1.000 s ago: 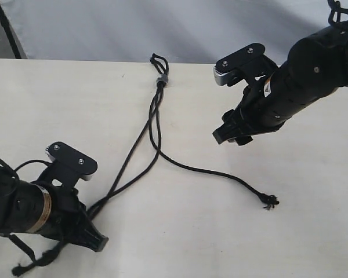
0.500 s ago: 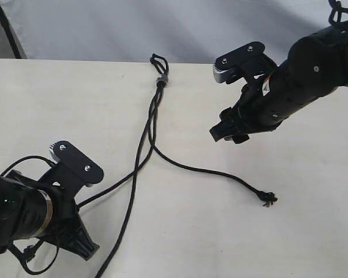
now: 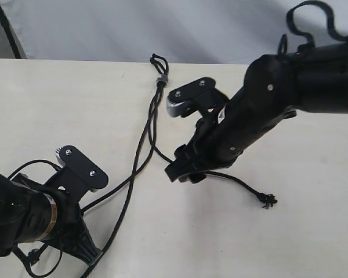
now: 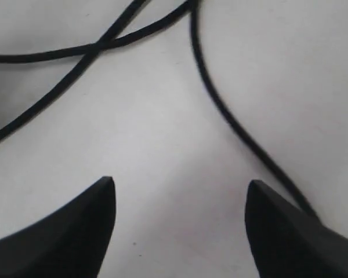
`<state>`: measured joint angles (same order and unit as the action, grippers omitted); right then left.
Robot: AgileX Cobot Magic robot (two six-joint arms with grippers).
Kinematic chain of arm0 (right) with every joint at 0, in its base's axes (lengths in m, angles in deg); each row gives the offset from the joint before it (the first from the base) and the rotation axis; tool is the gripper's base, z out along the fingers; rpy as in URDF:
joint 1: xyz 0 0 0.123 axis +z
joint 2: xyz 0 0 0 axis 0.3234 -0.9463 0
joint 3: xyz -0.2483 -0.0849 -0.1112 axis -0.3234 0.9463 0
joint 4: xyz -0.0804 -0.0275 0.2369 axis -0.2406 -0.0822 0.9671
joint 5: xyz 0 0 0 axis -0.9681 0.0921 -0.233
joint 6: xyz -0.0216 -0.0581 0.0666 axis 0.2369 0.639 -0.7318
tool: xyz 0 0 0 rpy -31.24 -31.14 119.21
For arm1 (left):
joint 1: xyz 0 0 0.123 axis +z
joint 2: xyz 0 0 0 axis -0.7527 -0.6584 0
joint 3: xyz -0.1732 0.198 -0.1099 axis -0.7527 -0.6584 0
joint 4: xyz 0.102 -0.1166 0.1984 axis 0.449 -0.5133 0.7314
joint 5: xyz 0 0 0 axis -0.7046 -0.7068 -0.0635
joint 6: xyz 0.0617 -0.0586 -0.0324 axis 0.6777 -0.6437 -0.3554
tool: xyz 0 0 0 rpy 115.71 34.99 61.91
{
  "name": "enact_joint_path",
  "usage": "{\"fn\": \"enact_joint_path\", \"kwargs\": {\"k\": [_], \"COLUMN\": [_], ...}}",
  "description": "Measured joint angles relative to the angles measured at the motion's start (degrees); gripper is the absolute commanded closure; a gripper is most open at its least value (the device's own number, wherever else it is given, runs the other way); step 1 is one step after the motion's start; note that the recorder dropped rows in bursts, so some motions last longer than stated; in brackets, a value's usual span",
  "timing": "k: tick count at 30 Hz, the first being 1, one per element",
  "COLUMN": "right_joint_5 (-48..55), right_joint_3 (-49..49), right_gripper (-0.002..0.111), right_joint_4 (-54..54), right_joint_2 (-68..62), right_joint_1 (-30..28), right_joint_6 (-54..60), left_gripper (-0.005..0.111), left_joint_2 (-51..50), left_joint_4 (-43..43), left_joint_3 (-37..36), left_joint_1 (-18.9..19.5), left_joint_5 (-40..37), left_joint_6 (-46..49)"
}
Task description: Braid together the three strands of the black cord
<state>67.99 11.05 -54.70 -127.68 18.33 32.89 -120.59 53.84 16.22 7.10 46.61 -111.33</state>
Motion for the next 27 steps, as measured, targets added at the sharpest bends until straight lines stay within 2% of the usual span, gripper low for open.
{"fn": "enact_joint_path", "kwargs": {"k": [3,12,17,27], "right_joint_5": [0.06,-0.80,-3.53,-9.42], "right_joint_3": [0.00,0.00,0.00,0.00], "right_gripper": [0.047,0.047,0.047,0.047], "right_joint_4": [0.39,2.64,2.84,3.47], "right_joint_2": [-2.70,-3.25,-3.64,-8.91], "right_joint_1": [3.28,4.04,8.88,10.95], "right_joint_6": [0.22,0.35,0.35,-1.84], "left_gripper": [0.107,0.107,0.107,0.107], "left_joint_2": [0.00,0.00,0.00,0.00], "left_joint_4": [0.13,0.13,0.13,1.68], "left_joint_3": [0.00,0.00,0.00,0.00], "left_joint_1": [0.00,0.00,0.00,0.00], "left_joint_5": [0.20,1.54,1.65,-4.41], "left_joint_6": [0.00,0.10,0.10,-3.98]}}
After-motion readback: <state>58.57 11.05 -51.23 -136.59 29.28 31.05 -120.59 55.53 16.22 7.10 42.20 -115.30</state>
